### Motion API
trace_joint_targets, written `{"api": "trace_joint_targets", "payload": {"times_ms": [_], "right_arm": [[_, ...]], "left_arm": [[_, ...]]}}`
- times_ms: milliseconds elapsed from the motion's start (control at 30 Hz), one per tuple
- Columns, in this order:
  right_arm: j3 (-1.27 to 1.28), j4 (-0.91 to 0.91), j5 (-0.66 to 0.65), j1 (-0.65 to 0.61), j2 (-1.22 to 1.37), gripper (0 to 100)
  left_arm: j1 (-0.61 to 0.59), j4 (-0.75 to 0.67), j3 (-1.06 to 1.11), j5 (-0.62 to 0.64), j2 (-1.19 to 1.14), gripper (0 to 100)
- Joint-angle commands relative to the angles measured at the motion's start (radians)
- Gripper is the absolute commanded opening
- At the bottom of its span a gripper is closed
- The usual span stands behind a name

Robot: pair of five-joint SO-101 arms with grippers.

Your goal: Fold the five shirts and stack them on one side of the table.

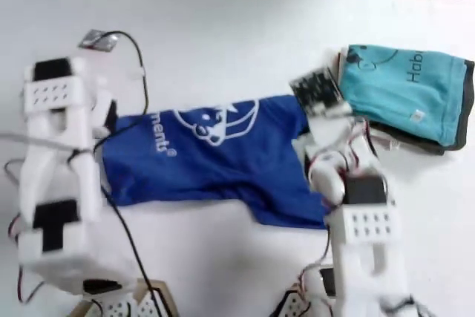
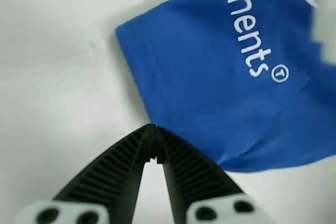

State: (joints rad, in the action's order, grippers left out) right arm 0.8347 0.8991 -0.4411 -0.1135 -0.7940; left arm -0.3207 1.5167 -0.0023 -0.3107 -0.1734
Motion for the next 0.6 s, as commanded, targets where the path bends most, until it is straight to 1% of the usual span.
{"api": "trace_joint_targets", "payload": {"times_ms": [0,133,300,400,567], "right_arm": [[-0.157,-0.054,0.028,-0.015,0.242,2.0],[-0.345,-0.053,0.115,-0.041,0.518,2.0],[-0.52,-0.048,0.127,-0.105,0.799,2.0],[-0.591,-0.053,0.132,-0.119,0.923,2.0],[-0.73,-0.056,0.124,-0.084,1.11,2.0]], "left_arm": [[0.043,0.006,-0.119,0.029,-0.143,3],[0.092,0.009,-0.182,0.071,-0.255,3],[0.144,-0.002,-0.231,0.097,-0.327,3],[0.124,-0.023,-0.265,0.091,-0.374,3],[0.021,-0.043,-0.389,0.089,-0.496,3]]}}
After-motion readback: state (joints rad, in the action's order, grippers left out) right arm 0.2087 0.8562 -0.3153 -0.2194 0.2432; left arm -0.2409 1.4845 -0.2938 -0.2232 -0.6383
